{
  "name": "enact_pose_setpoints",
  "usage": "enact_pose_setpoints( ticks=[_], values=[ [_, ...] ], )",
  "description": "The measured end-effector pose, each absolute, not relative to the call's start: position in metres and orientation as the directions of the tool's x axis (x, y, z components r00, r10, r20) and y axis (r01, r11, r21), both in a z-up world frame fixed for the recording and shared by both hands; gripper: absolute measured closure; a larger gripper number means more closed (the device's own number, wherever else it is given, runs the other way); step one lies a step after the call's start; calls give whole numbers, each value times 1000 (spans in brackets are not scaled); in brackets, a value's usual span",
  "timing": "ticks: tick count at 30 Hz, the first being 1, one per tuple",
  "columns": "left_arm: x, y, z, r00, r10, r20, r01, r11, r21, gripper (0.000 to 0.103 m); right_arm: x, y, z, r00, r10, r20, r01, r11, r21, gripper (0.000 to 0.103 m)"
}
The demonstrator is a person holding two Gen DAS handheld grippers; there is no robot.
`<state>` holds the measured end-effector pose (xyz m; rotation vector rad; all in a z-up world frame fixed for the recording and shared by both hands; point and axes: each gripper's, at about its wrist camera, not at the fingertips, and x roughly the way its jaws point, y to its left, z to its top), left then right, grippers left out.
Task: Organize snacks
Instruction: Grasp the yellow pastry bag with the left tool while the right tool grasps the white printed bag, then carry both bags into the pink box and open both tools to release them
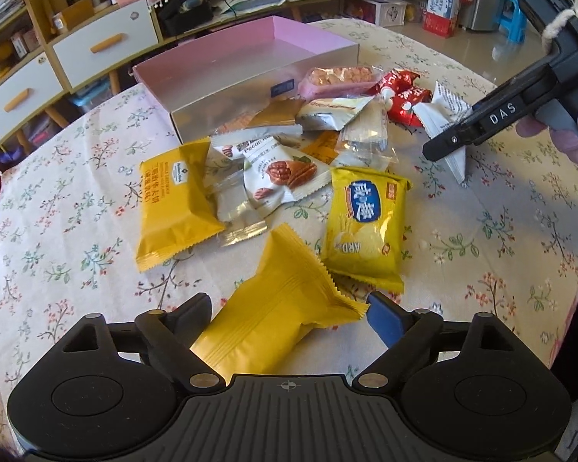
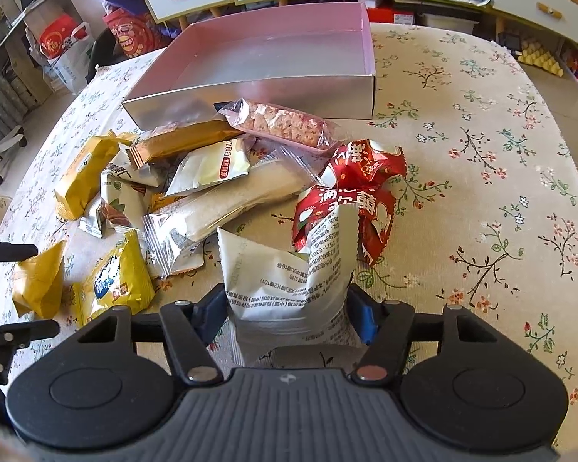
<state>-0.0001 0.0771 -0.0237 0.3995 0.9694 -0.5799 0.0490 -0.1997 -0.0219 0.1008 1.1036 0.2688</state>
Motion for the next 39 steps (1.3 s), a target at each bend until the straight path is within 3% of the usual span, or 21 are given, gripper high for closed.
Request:
enact_pose_setpoints(
  ticks=[9, 12, 14, 15, 16, 39],
  values=[
    [-3, 83, -39, 439, -225, -870, 610, 785, 105, 10, 45, -193, -19, 424, 268, -865, -181, 961, 208, 48],
    [-6, 85, -46, 458, -182, -870, 584, 799, 141, 22, 45, -192, -17, 434, 264, -861, -187, 962, 201, 51],
    [-6, 89, -44, 458, -202, -866, 563, 819, 107, 43, 44, -191, -15, 446, 259, -857, -188, 963, 193, 52],
    [-6, 91, -43, 460, -206, -864, 546, 832, 93, 60, 43, -191, -14, 450, 257, -855, -188, 963, 191, 52],
    [-6, 92, -43, 463, -207, -862, 530, 844, 82, 64, 43, -192, -13, 455, 257, -853, -186, 964, 191, 52],
    [28, 67, -10, 543, -237, -806, 396, 918, -3, 66, 64, -194, 17, 537, 299, -789, -162, 954, 252, 54]
  ],
)
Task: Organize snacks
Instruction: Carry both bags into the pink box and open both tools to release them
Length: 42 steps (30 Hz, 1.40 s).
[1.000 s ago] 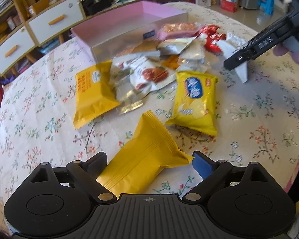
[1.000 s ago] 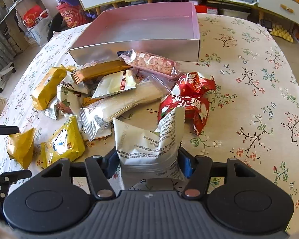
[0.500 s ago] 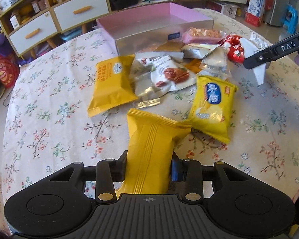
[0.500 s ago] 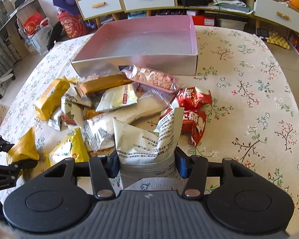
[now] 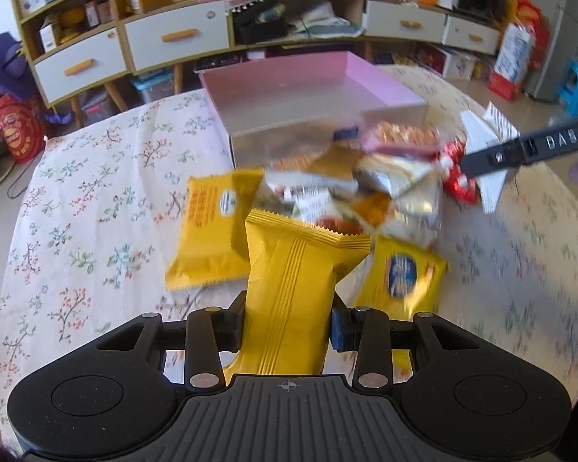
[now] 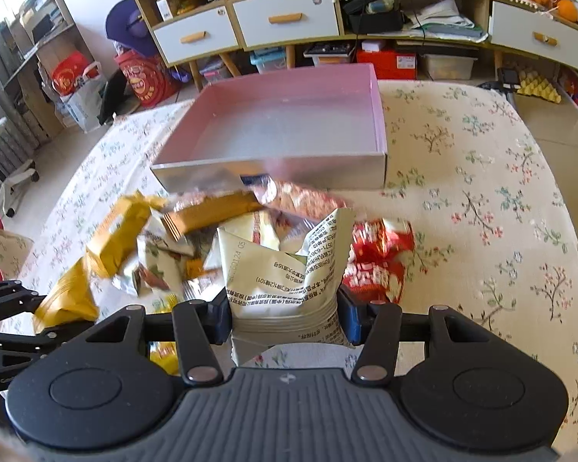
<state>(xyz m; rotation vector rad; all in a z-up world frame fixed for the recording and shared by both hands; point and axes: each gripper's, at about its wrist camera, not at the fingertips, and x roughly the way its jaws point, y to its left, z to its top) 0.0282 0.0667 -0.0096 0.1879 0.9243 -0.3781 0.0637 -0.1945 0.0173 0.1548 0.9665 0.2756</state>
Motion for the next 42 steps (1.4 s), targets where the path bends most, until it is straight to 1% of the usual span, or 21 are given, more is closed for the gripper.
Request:
enact_pose_setpoints(
  ticks=[3, 10, 17, 22, 25, 28, 33, 36, 42],
  values=[
    [42, 60, -3, 552, -240, -799, 379, 925, -16, 66, 72, -193, 22, 545, 312, -778, -161, 950, 269, 54],
    [78, 41, 9, 581, -213, -786, 351, 936, 5, 66, 97, -196, 21, 553, 327, -767, -120, 942, 315, 54],
    [124, 27, 16, 595, -198, -779, 299, 954, -14, 66, 119, -195, 27, 591, 308, -746, -57, 938, 342, 54],
    [153, 16, 18, 612, -178, -770, 266, 964, -12, 66, 138, -197, 35, 634, 297, -714, -35, 933, 358, 53],
    [169, 10, 19, 623, -172, -763, 255, 967, -11, 66, 153, -201, 29, 648, 294, -703, -12, 927, 376, 53],
    [185, 5, 17, 628, -163, -761, 247, 969, -4, 66, 164, -205, 18, 659, 305, -688, 7, 912, 411, 53],
    [207, -2, 5, 634, -143, -760, 232, 973, 10, 66, 175, -208, 8, 675, 296, -676, 31, 904, 427, 53],
    [219, -3, -4, 626, -145, -766, 216, 976, -9, 66, 180, -207, 4, 674, 297, -676, 34, 902, 430, 53],
    [233, -8, -18, 632, -108, -768, 197, 980, 25, 66, 183, -207, -2, 663, 288, -691, 43, 907, 419, 52]
  ],
)
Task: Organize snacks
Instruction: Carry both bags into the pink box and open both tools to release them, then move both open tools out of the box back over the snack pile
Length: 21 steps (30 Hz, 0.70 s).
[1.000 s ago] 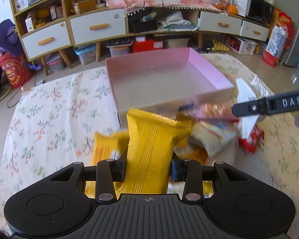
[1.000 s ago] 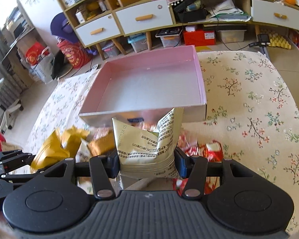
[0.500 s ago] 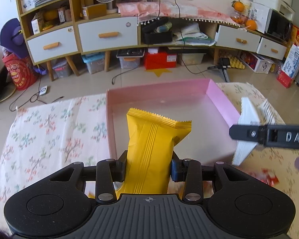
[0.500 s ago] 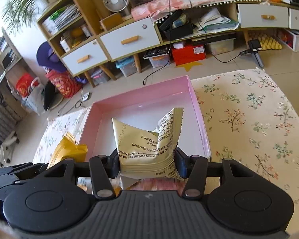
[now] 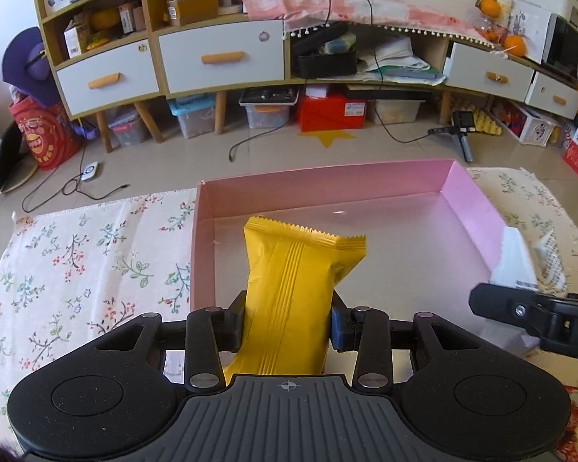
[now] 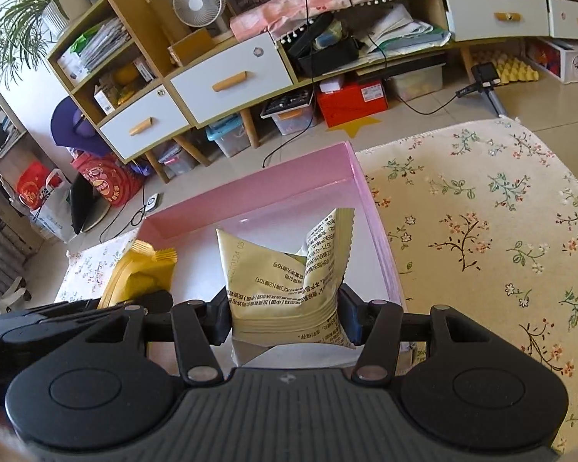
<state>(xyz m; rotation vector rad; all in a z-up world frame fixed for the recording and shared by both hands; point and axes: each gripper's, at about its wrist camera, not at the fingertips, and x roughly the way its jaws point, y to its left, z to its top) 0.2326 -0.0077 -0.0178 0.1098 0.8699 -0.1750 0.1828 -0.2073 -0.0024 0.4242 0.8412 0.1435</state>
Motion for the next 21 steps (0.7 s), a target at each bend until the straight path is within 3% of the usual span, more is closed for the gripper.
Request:
enact_pose_setpoints(
  ticks=[4, 8, 13, 21],
  values=[
    [236, -10, -21, 649, -106, -754, 199, 979, 34, 61, 184, -211, -6, 655, 288, -698, 61, 901, 429, 49],
    [234, -11, -21, 664, -90, -742, 197, 979, 57, 40, 182, -219, -4, 671, 283, -685, 102, 880, 464, 27],
    [229, -10, -15, 668, -86, -739, 200, 977, 68, 25, 178, -226, 2, 683, 304, -664, 112, 855, 506, 25],
    [208, -9, -6, 666, -85, -741, 219, 972, 85, 19, 170, -222, 13, 687, 277, -671, 71, 894, 442, 16]
  ],
)
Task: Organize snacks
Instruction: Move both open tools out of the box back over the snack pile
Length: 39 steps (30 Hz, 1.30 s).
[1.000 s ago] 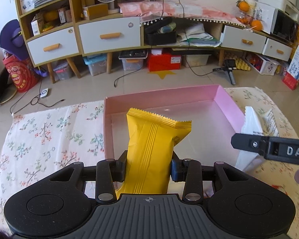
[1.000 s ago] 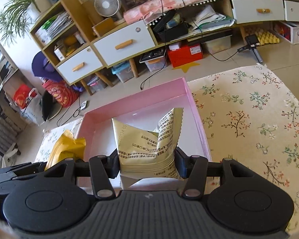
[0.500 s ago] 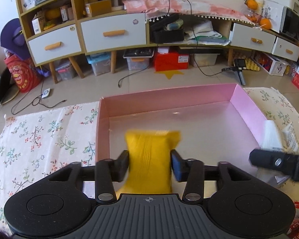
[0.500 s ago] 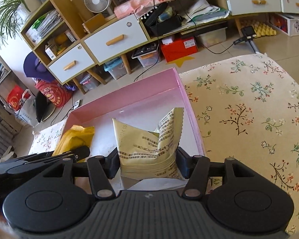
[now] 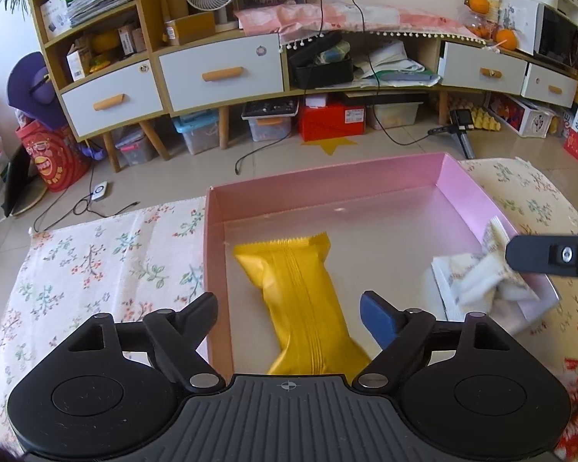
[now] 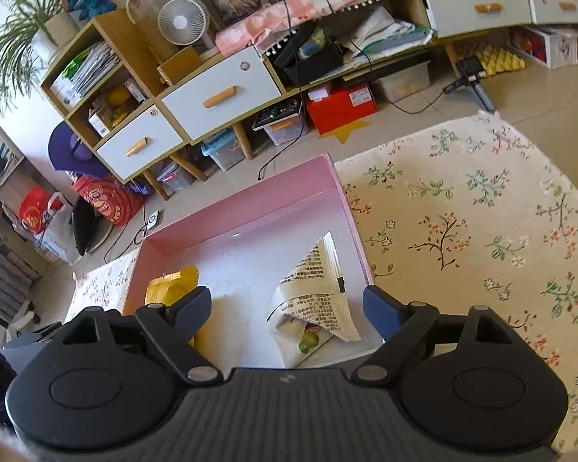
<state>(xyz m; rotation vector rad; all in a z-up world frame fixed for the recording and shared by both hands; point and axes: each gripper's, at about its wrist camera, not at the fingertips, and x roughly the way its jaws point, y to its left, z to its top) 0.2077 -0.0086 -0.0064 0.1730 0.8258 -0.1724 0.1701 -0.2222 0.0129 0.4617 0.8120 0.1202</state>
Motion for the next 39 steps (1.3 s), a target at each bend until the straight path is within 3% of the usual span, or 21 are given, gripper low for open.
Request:
enact_pose_setpoints(
  ticks=[19, 39],
  values=[
    [117, 10, 8, 653, -122, -748, 245, 968, 56, 5, 119, -228, 37, 699, 210, -684, -56, 969, 240, 0],
    [28, 16, -29, 629, -221, -746, 396, 916, 62, 2, 61, -221, -5, 671, 135, -729, -284, 955, -84, 0]
  ],
)
